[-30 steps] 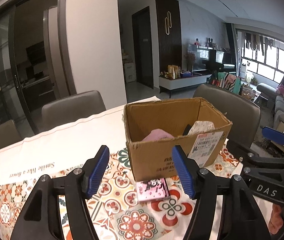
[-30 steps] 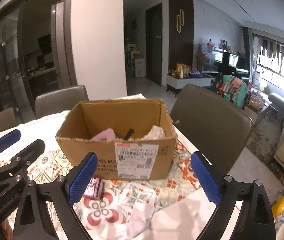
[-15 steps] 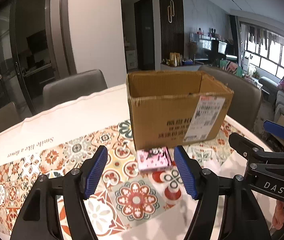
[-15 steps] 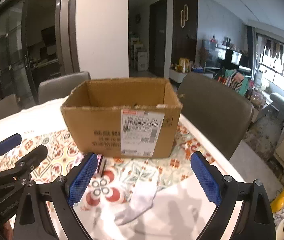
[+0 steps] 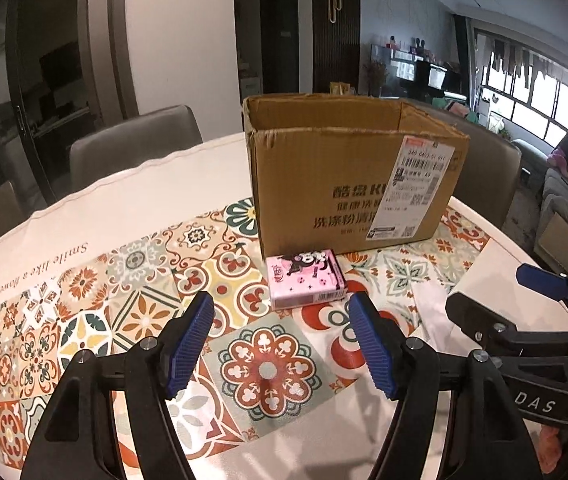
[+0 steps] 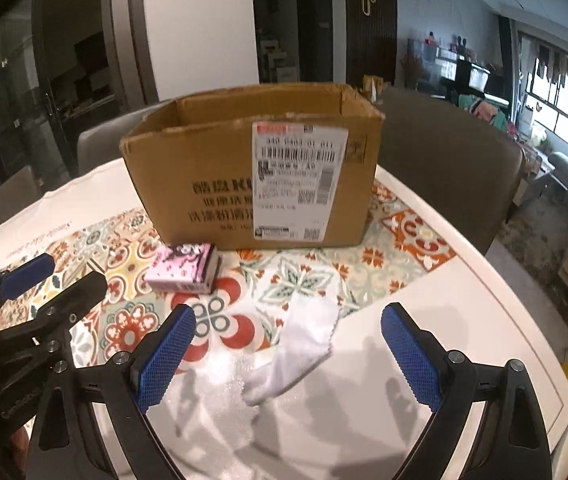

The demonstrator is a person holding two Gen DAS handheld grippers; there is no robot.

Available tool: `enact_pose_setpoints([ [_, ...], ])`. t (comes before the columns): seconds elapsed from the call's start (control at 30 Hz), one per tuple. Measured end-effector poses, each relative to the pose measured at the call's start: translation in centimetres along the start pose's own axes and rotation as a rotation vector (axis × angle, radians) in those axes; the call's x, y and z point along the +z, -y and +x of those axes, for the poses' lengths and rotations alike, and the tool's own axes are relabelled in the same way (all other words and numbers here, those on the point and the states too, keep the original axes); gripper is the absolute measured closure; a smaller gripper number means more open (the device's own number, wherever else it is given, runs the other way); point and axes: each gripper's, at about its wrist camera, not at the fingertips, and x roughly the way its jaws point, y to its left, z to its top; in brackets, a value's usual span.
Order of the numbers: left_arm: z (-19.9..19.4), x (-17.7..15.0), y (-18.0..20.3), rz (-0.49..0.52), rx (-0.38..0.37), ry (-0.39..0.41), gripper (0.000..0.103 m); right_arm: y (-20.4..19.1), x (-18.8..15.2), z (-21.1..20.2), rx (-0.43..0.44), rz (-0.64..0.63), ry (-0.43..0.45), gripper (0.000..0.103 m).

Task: Organize soft objects
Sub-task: 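Move both open tools down toward the pink tissue pack and white cloth, then grasp the white cloth with the right tool while the left tool grasps the pink tissue pack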

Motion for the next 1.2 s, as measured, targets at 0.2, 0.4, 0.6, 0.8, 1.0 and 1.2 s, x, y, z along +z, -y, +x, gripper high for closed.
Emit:
enact_pose_setpoints([
  [0.2,1.5,0.1,-0.1,-0.005,-0.01,-0.039,0.03,-0.4,-0.9,1.6,-0.015,-0.015,-0.065,0.008],
  [0.4,3.2,0.6,0.6,0.003,-0.062,-0.068,0.024,-0.8,-1.9,2.9,0.0,-0.022,-0.107,0.009],
  [0.6,5.4,1.0,1.4,0.013,-0.094,-0.098,0.022,-0.8,-2.6,4.6,0.033,0.0,-0.167,0.016],
  [0.8,7.4,1.1,2.1,0.024,-0.085,-0.115,0.02,-0.8,-3.2,5.8,0.048,0.01,-0.202,0.021],
  [1.0,9.4,1.2,2.5,0.034,-0.064,-0.129,0.018,-1.0,-3.3,6.7,0.042,-0.009,-0.218,0.031],
  [1.2,11.1,1.2,2.7,0.039,-0.048,-0.146,0.018,-0.8,-2.9,7.6,0.03,-0.009,-0.227,0.045],
])
